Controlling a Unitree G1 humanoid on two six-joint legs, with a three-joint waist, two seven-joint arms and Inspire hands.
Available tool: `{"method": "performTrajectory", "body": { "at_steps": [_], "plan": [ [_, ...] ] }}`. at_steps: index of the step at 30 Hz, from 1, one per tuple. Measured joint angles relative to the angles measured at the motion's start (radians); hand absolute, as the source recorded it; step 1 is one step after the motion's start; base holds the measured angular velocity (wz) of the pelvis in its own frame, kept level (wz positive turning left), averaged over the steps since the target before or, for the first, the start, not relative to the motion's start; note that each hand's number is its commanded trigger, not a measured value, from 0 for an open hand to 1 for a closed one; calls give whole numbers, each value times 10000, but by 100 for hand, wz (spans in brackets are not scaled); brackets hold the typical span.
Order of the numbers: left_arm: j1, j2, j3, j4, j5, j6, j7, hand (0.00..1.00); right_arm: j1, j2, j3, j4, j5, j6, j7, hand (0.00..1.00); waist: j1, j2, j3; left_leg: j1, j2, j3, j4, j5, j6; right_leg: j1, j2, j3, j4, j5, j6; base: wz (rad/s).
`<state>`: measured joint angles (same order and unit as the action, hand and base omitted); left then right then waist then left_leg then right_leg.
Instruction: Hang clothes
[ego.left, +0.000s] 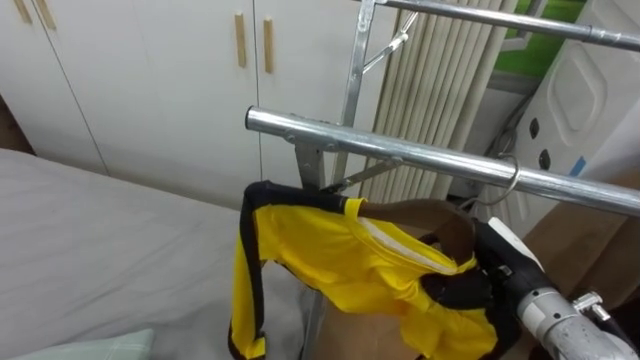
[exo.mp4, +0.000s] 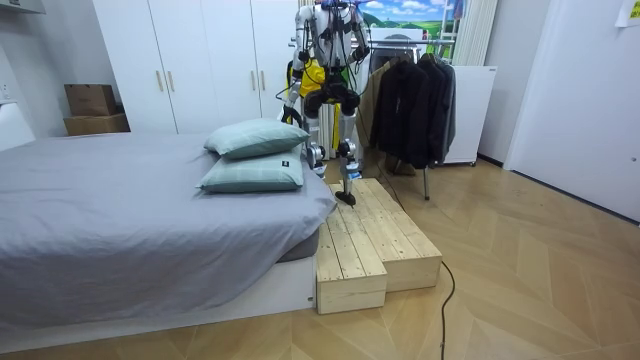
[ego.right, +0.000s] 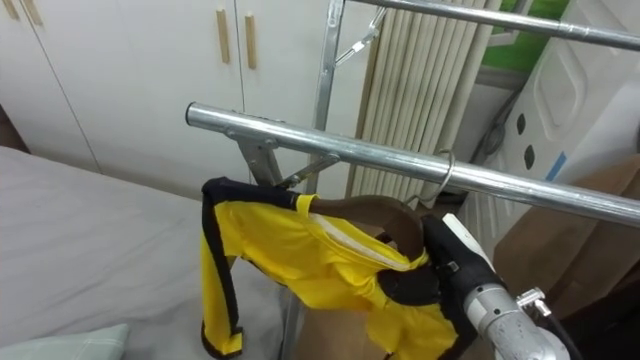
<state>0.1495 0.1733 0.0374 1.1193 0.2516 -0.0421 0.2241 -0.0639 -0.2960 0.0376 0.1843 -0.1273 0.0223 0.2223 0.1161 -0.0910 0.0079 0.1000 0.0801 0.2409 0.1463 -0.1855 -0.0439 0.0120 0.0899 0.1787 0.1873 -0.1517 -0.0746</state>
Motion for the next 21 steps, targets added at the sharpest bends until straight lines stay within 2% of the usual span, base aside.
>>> {"method": "performTrajectory", "body": {
  "at_steps": [21],
  "plan": [
    [-30, -50, 17, 24, 37, 29, 7, 0, -1, -18, -21, -273, 19, 12, -202, 0, -42, 30, -31, -72, 1, 23, -10, -1, -1, -100, -4, 2, 3, 0, -1, 0]
  ]
}}
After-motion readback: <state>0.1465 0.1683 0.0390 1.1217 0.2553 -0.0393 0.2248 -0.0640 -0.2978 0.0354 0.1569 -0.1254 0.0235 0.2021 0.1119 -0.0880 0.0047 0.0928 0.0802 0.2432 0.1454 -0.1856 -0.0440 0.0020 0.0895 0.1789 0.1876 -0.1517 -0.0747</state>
